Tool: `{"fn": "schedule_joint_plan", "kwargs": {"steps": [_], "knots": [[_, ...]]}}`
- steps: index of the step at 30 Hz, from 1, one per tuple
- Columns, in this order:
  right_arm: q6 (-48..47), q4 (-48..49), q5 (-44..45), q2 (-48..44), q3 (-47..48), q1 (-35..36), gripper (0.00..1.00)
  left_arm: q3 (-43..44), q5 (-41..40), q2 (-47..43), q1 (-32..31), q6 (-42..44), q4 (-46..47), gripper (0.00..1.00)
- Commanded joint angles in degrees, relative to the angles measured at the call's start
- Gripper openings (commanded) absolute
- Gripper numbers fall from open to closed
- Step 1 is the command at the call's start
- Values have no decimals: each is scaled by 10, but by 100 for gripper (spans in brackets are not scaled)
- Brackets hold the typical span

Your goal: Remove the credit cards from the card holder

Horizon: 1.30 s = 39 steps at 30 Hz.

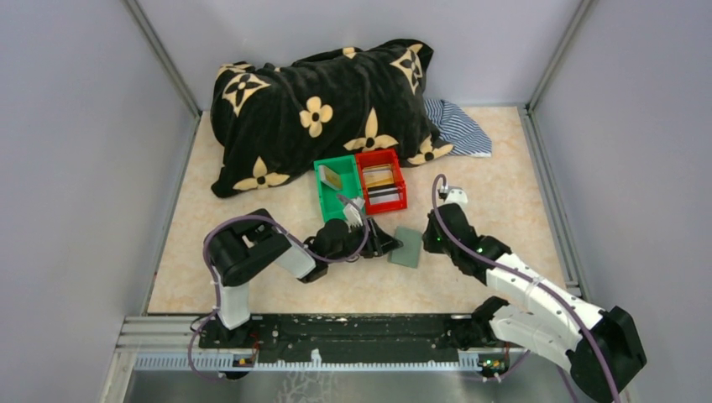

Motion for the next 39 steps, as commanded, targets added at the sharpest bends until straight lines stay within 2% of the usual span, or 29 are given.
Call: {"fn": "schedule_joint_plan", "kwargs": {"steps": [1,8,22,32,39], "knots": [[4,33,-5,4,-2,5,12,24,20,18,-6,-6,21,57],[3,27,3,-5,-2,4,12,32,30,33,-12,-17,38,57],[1,-20,26,-66,30,4,12,88,43,16,-31,-1,-19,59],[-16,-43,30,-70,74,4,13,150,52,59,-48,3,-31,62],[-13,-55,39,-95,69,4,13,170,52,57,-49,17,-52,63]]}}
